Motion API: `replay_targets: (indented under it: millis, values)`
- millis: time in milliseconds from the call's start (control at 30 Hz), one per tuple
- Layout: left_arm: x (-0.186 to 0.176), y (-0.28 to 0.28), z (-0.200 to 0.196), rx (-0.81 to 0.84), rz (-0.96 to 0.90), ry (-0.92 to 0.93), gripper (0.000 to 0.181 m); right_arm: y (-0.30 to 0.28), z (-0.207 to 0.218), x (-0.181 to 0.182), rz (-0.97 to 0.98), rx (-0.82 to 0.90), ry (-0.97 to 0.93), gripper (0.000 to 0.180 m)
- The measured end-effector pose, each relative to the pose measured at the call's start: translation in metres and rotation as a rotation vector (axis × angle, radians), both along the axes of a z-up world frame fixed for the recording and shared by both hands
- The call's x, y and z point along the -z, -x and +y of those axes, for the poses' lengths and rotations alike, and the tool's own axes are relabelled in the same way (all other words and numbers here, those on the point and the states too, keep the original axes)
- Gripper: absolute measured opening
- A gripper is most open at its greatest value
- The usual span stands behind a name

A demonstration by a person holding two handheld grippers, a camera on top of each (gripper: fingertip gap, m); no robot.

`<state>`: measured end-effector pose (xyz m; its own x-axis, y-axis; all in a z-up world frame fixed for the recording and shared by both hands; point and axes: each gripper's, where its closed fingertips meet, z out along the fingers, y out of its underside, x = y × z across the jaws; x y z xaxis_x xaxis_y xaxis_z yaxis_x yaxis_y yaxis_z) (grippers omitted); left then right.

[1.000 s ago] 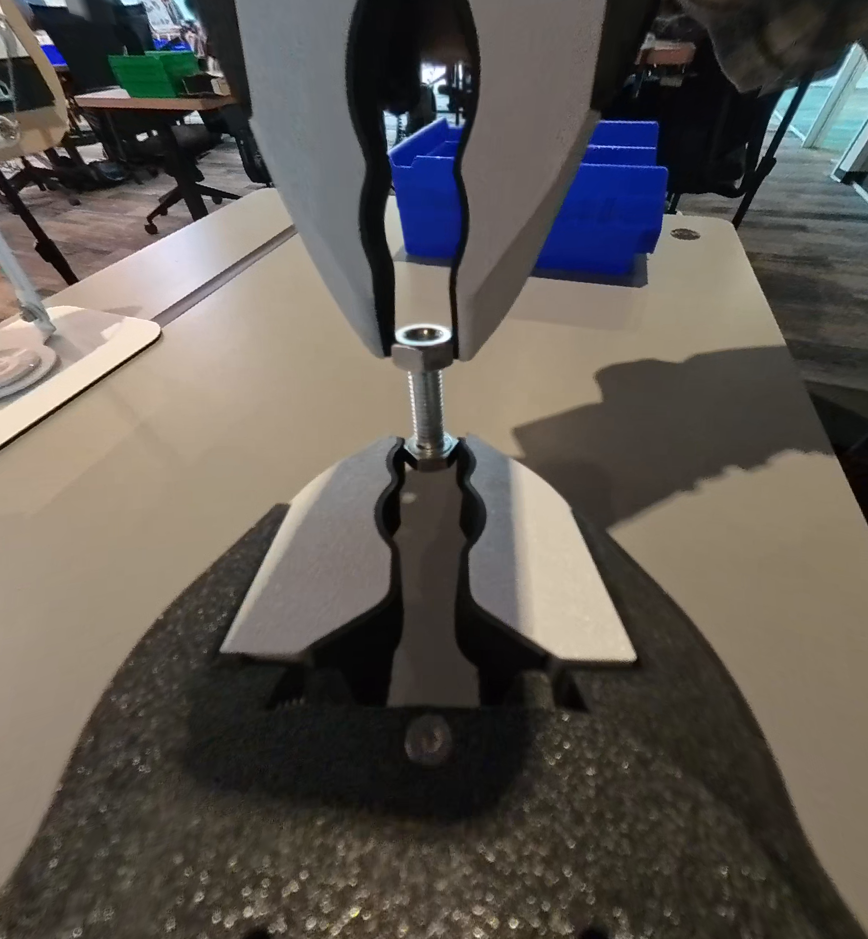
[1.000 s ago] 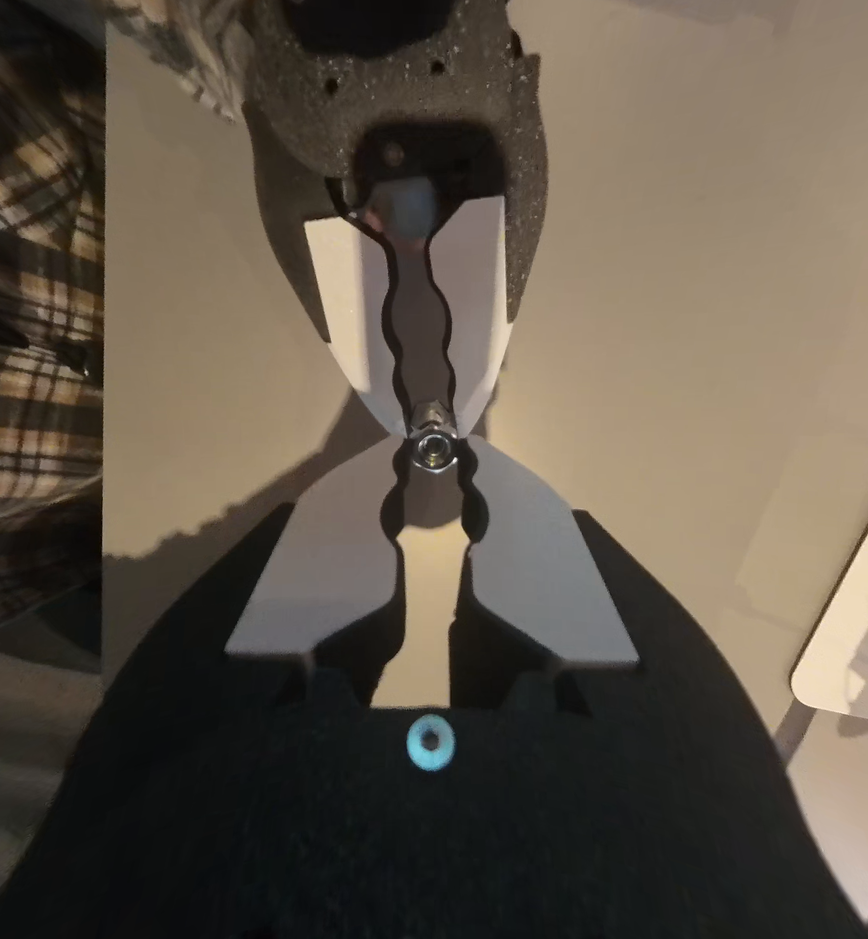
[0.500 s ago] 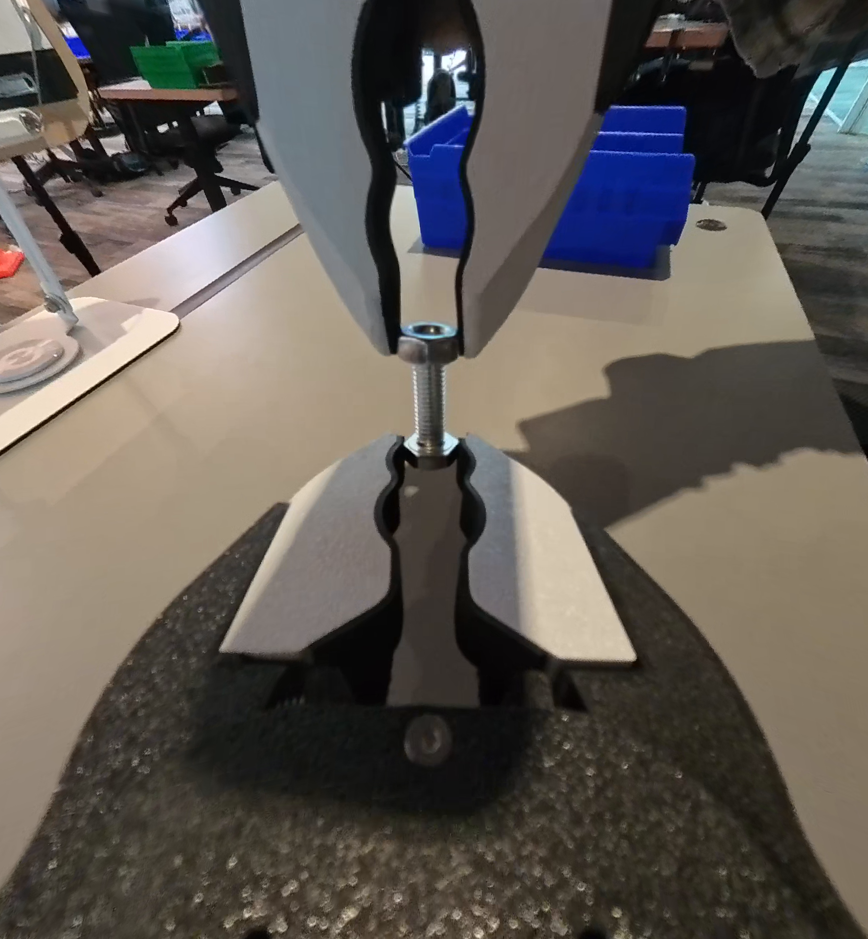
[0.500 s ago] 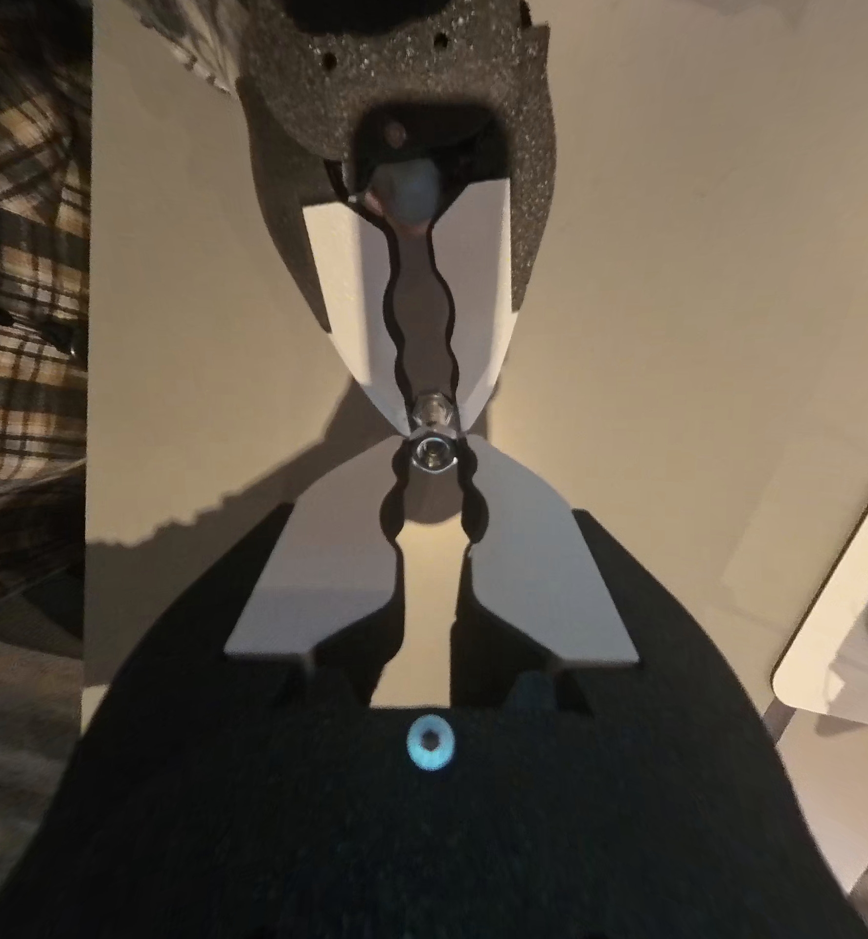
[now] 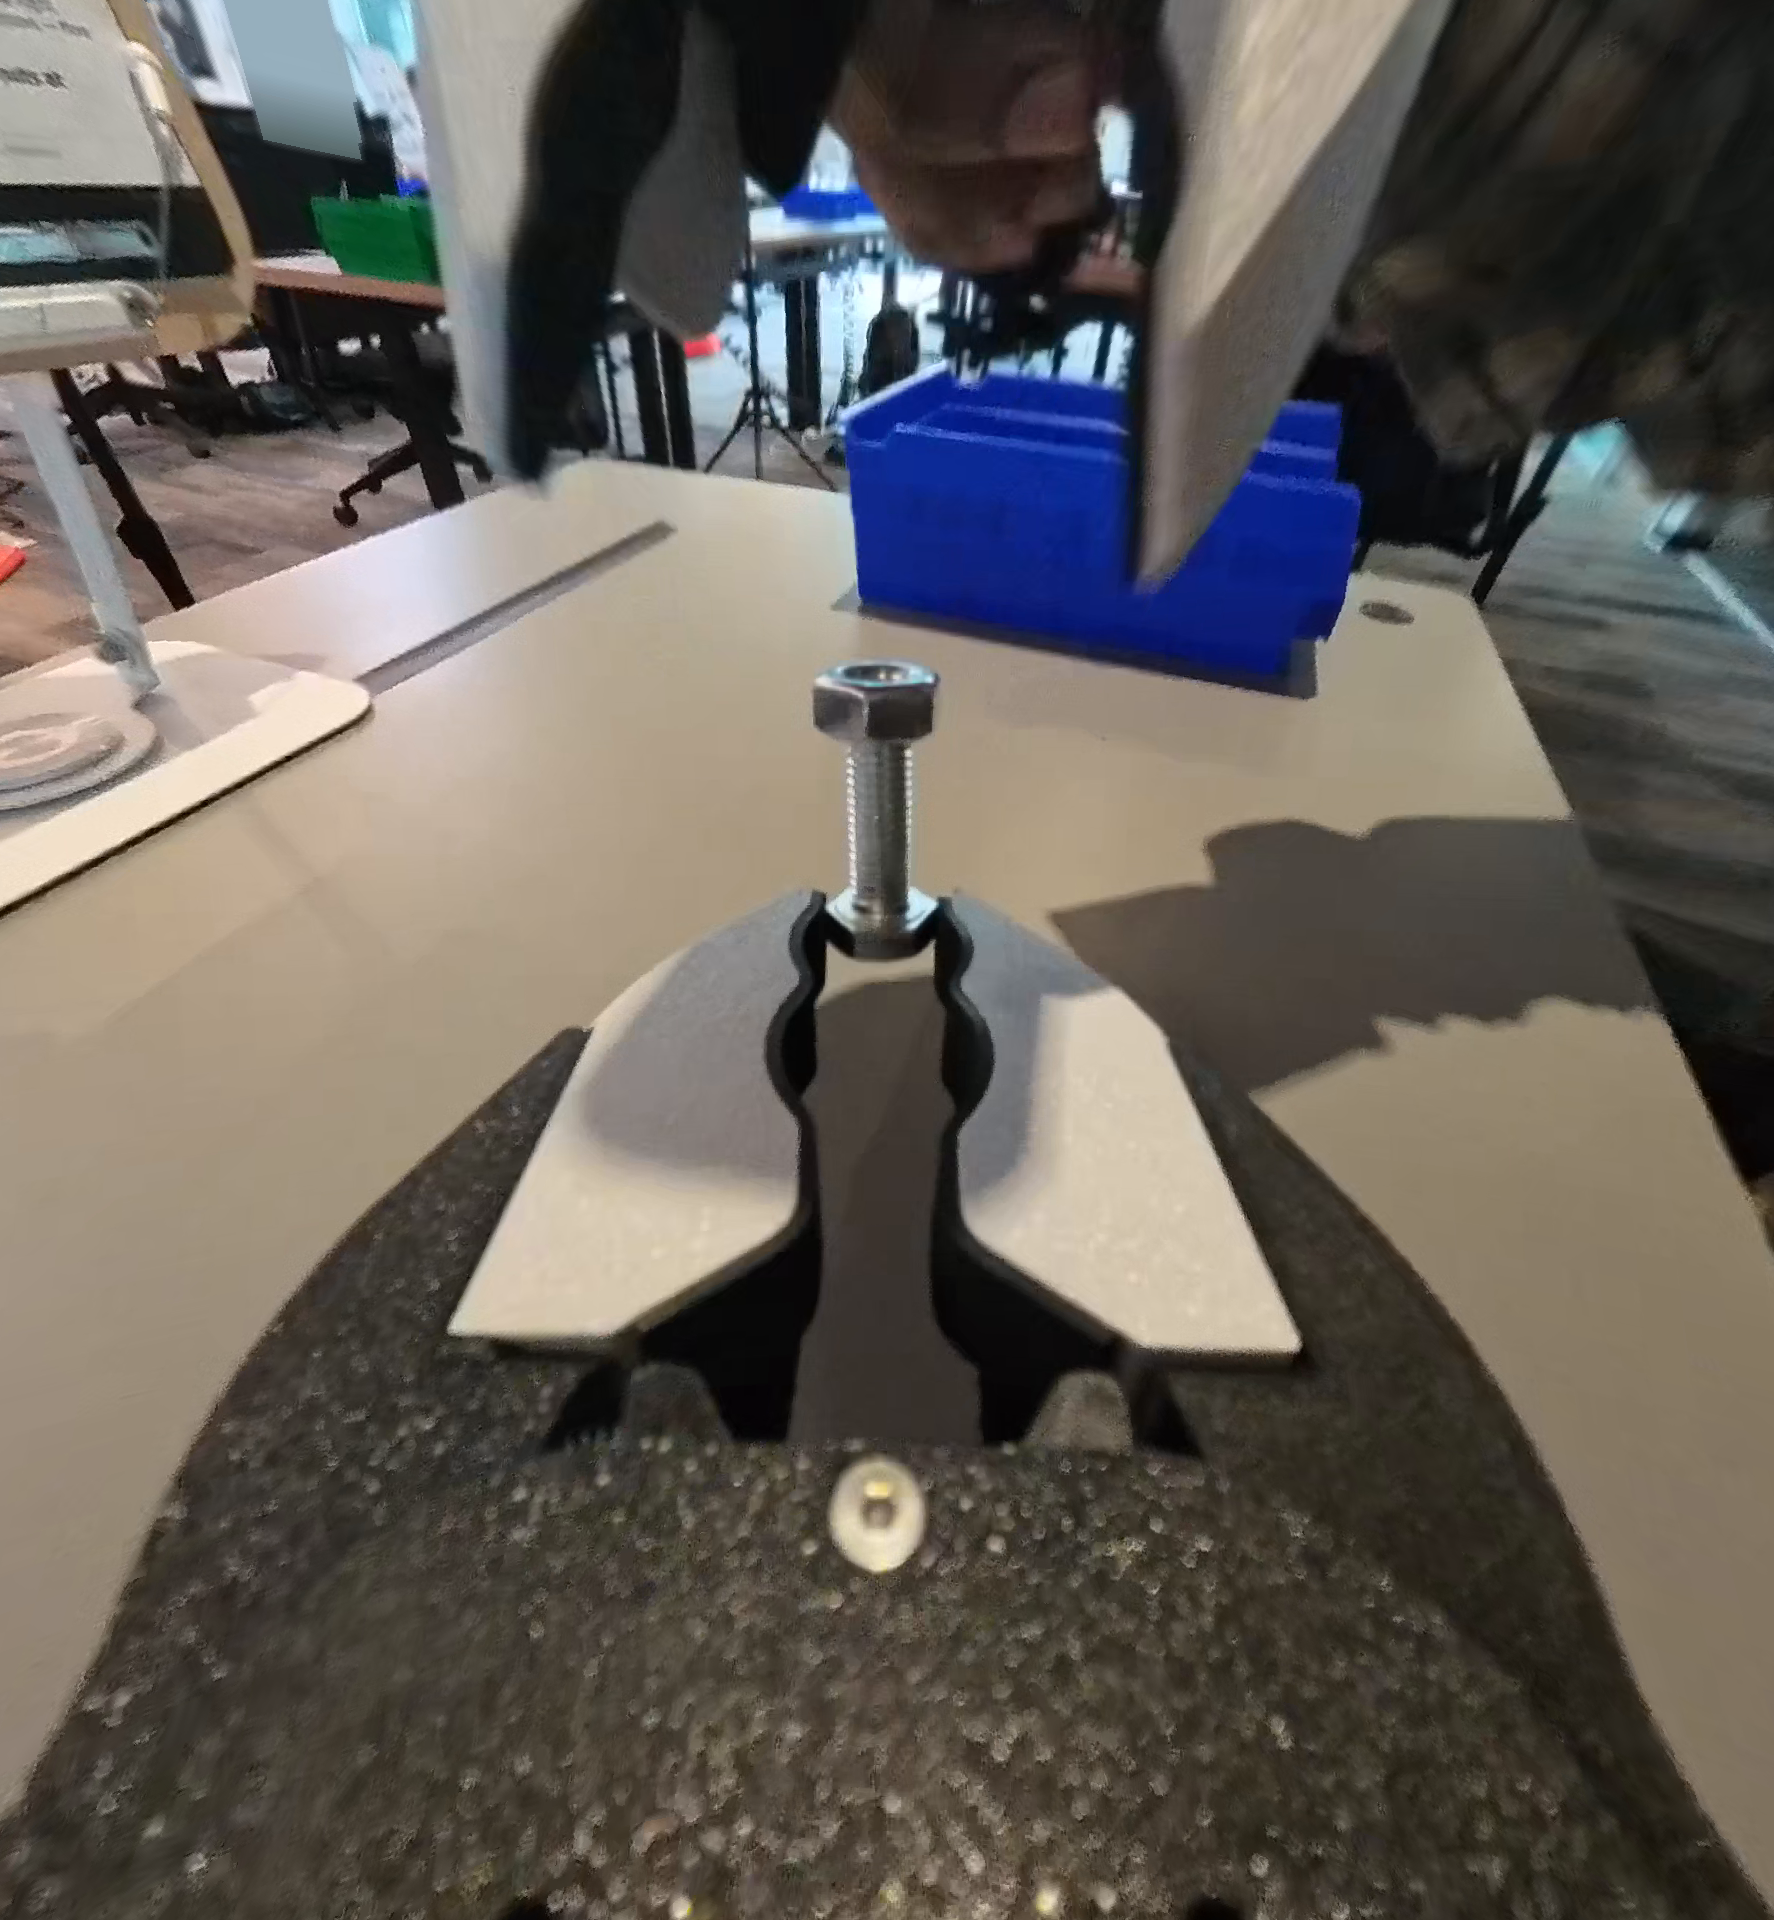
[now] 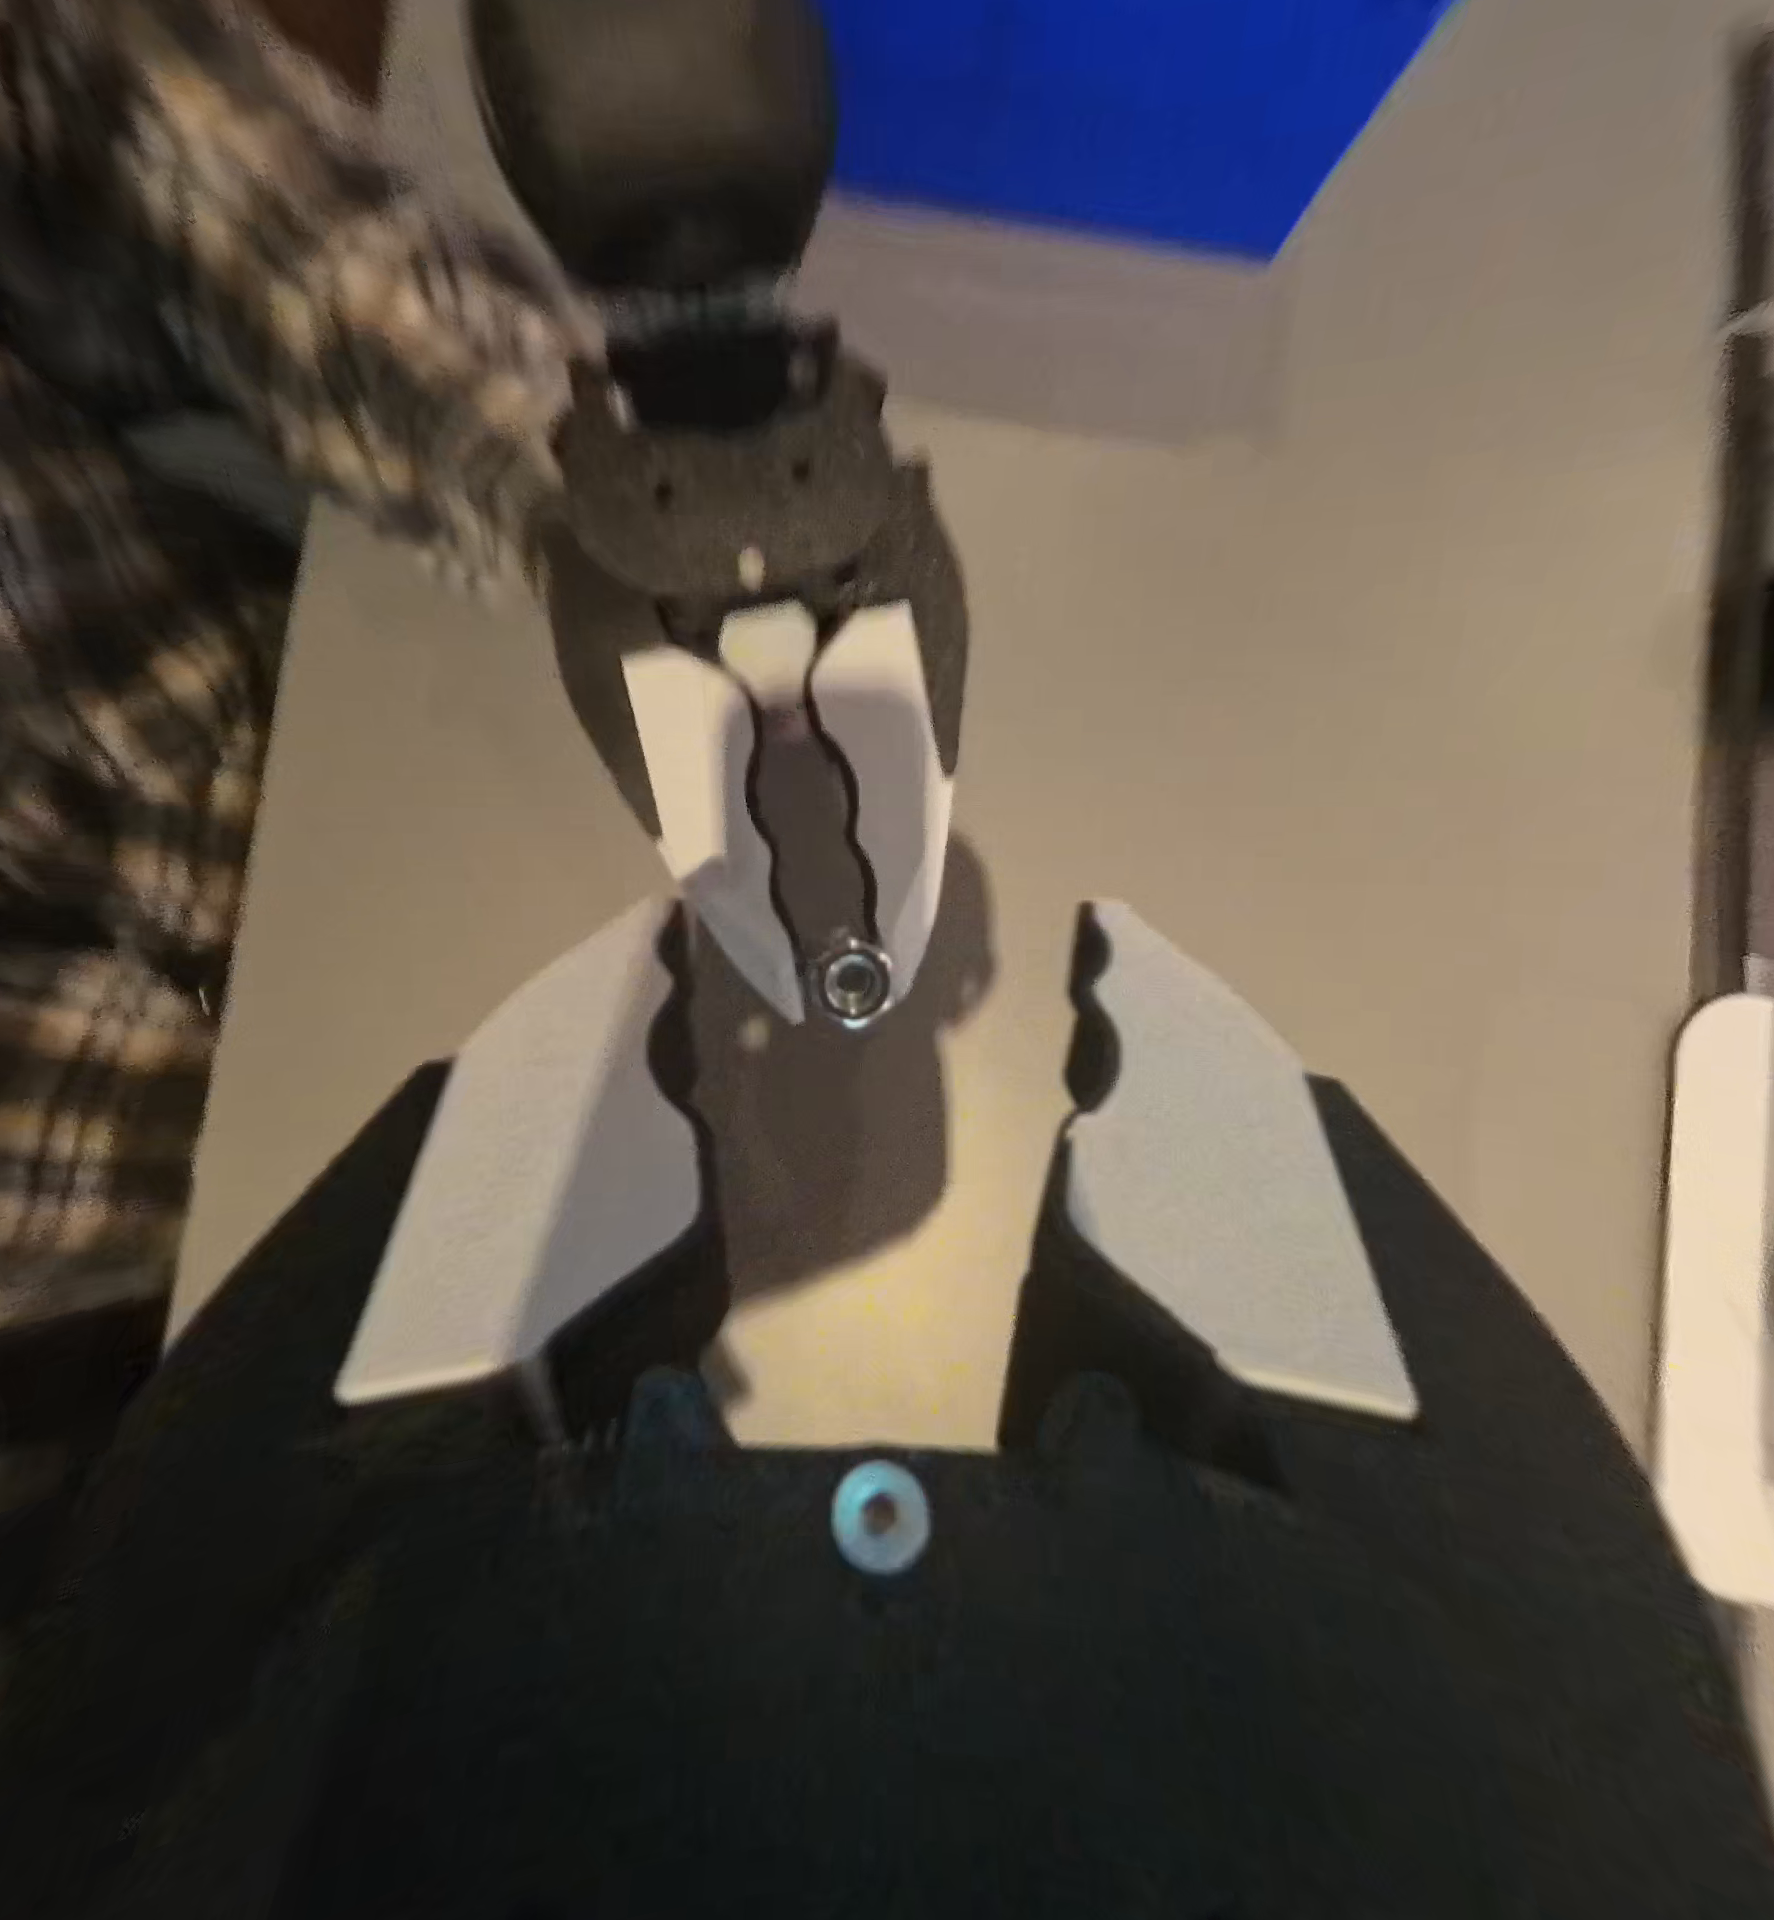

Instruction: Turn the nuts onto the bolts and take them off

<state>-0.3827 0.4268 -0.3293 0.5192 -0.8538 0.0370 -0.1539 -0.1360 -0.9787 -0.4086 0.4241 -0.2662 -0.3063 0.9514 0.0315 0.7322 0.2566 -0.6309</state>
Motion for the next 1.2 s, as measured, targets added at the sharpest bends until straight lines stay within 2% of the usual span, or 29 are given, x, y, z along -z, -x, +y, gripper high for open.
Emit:
replay_targets:
  millis: [67, 133, 200, 267, 367, 500, 1200]
  values:
    - [-0.006, 0.003, 0.001, 0.003, -0.064, 0.007, 0.019, 0.003, 0.005, -0.027, 0.260, 0.104, 0.100, 0.085]
    - [-0.012, 0.006, 0.002, -0.003, -0.128, 0.010, 0.019, -0.005, 0.018, -0.047, 0.543, 0.250, 0.192, 0.087]
    - [-0.017, 0.009, 0.003, -0.014, -0.178, 0.005, 0.019, -0.020, 0.033, -0.049, 0.747, 0.432, 0.253, 0.093]
    - [-0.019, 0.010, 0.004, -0.031, -0.194, -0.007, 0.019, -0.029, 0.036, -0.036, 0.829, 0.545, 0.273, 0.094]
    - [-0.020, 0.007, 0.002, -0.031, -0.191, -0.028, 0.019, -0.024, 0.031, -0.015, 0.838, 0.608, 0.266, 0.097]
    - [-0.024, 0.002, -0.003, -0.011, -0.200, -0.056, 0.020, -0.014, 0.030, -0.003, 0.805, 0.578, 0.217, 0.096]
    - [-0.031, 0.000, -0.010, 0.036, -0.240, -0.076, 0.019, -0.005, 0.024, 0.001, 0.774, 0.477, 0.186, 0.091]
